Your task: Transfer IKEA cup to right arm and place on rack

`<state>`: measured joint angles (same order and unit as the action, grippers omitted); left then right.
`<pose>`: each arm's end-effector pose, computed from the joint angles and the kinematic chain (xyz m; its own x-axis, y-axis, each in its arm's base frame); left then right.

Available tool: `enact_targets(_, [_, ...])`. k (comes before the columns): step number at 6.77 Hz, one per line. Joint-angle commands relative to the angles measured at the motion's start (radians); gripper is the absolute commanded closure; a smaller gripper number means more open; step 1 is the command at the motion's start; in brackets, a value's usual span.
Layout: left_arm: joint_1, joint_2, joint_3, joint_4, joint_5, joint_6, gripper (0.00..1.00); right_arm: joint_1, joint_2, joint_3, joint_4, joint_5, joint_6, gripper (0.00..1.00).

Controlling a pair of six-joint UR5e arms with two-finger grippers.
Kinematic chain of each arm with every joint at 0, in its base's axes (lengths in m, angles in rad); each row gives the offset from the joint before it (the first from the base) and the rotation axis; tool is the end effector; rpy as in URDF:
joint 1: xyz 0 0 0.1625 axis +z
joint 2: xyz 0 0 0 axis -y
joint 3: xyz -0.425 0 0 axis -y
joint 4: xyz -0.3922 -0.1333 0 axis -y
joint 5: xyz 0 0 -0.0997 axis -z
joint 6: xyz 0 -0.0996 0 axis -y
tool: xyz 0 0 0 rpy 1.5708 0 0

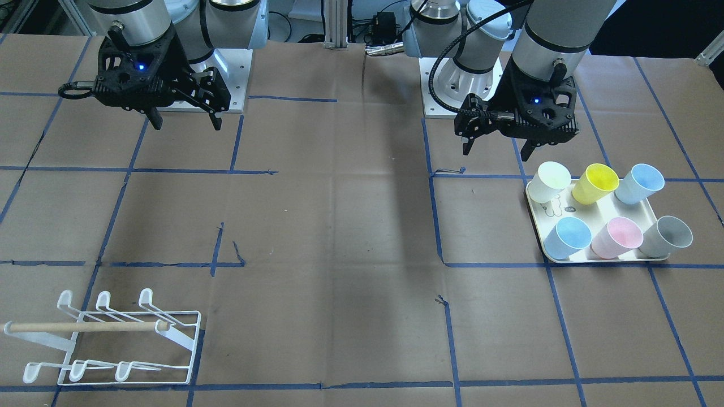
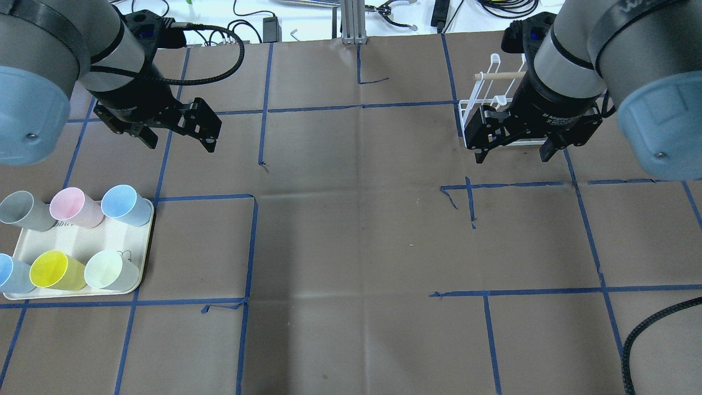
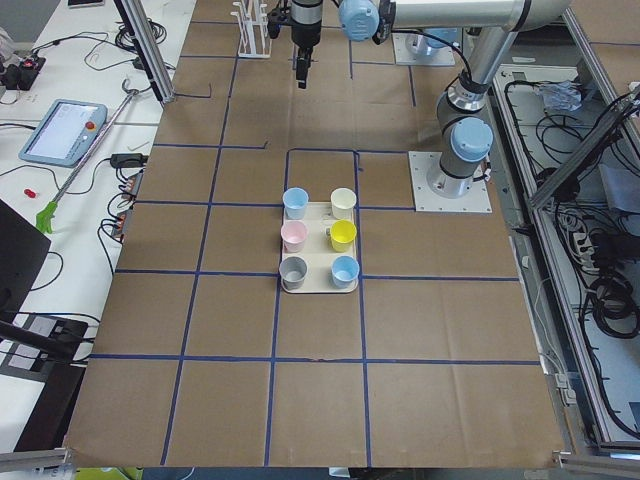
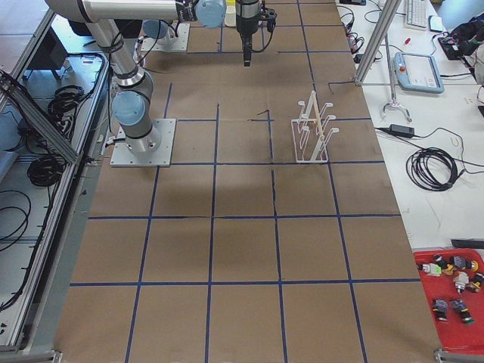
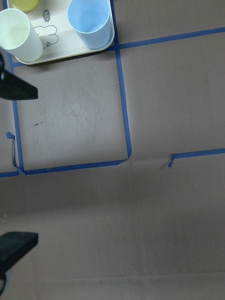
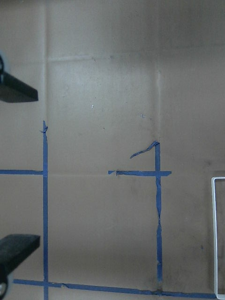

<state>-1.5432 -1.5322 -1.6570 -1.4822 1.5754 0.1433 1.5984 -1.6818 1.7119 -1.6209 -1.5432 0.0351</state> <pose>-0.1196 -0.4825 0.4731 -0.9933 0.1151 -0.0104 0.1155 0.9925 -0.0399 0.1483 -0.4427 0.4755 -0.9996 0.0069 -0.0283 0.0075 0.9998 -0.0190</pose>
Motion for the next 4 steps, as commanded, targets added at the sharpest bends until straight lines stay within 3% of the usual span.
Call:
enact_targets(1, [0.002, 0.006, -0.007, 0.000, 0.000, 0.002, 0.01, 0.000, -0.004, -0.006, 0.004, -0.003, 0.002, 0.00])
enact_targets(4, [0.056, 0.010, -0.024, 0.002, -0.003, 0.012, 0.01, 0.008, -0.020, 0.000, 0.000, 0.002, 0.020, 0.00])
